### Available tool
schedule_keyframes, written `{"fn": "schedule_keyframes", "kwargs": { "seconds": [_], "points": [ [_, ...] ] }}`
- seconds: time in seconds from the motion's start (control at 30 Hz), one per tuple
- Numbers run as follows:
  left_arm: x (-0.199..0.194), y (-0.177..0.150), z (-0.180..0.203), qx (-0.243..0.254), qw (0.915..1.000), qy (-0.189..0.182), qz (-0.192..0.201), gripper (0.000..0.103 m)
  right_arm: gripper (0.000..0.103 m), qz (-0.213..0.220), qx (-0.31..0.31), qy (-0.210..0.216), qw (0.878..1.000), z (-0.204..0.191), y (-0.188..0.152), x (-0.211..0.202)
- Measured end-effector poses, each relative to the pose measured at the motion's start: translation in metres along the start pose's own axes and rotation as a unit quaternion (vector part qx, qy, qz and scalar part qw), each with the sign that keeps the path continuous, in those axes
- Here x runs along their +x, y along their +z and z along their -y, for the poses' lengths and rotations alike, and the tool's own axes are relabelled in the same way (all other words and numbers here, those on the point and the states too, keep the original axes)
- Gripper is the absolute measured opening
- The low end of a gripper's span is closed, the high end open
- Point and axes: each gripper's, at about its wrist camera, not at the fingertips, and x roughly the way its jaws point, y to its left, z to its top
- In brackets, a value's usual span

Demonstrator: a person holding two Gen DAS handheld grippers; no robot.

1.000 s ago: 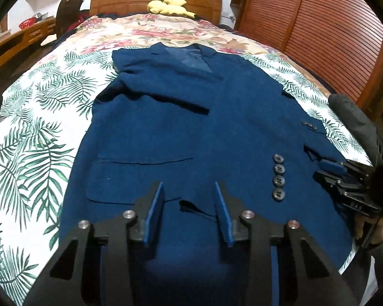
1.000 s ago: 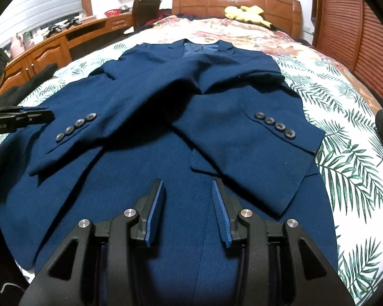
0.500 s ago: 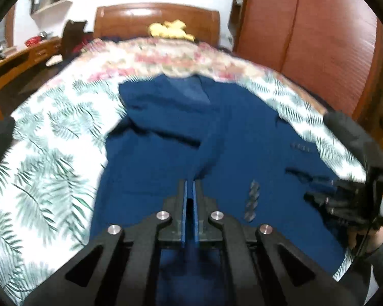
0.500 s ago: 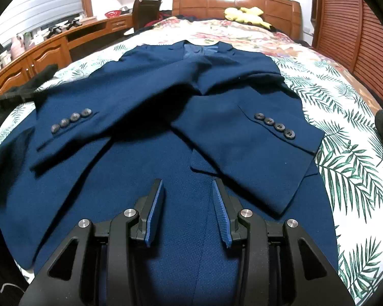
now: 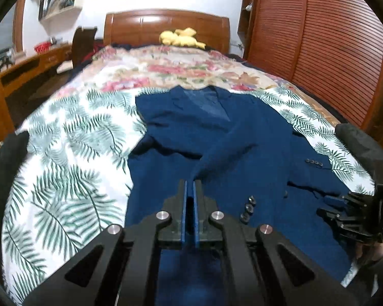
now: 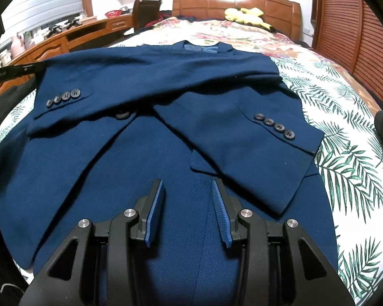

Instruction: Fold large clothes

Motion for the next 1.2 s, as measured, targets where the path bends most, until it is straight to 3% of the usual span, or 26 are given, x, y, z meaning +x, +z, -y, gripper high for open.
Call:
{"fn": "schedule_keyframes", "kwargs": {
  "seconds": [0.23, 0.4, 0.53, 0.8, 1.03, 1.2],
  "points": [
    [-0.028, -0.009, -0.011, -0.013, 0.9999, -0.006, -0.004, 0.003, 0.039, 0.000, -0.001, -0.001, 1.000, -0.001, 0.000, 0.000],
    [-0.057, -0.023, -0.027, -0.029, 0.9994, -0.016, -0.005, 0.013, 0.039, 0.000, 0.000, 0.000, 1.000, 0.000, -0.001, 0.000],
    [-0.069, -0.043, -0.029, -0.006, 0.9996, 0.007, -0.026, 0.021, 0.039, 0.002, 0.001, 0.002, 1.000, -0.001, -0.001, -0.001],
    [-0.070, -0.085, -0.030, 0.031, 0.9959, 0.030, -0.080, 0.028, 0.039, 0.004, -0.001, 0.000, 1.000, -0.002, 0.000, -0.001],
    [-0.056, -0.098, -0.037, 0.027, 0.9934, 0.026, -0.109, 0.032, 0.039, 0.004, -0.002, -0.001, 1.000, -0.003, 0.000, -0.001],
    [-0.039, -0.107, -0.040, 0.032, 0.9889, 0.050, -0.136, 0.037, 0.039, 0.004, -0.002, -0.002, 1.000, -0.002, -0.001, -0.001]
  ]
}}
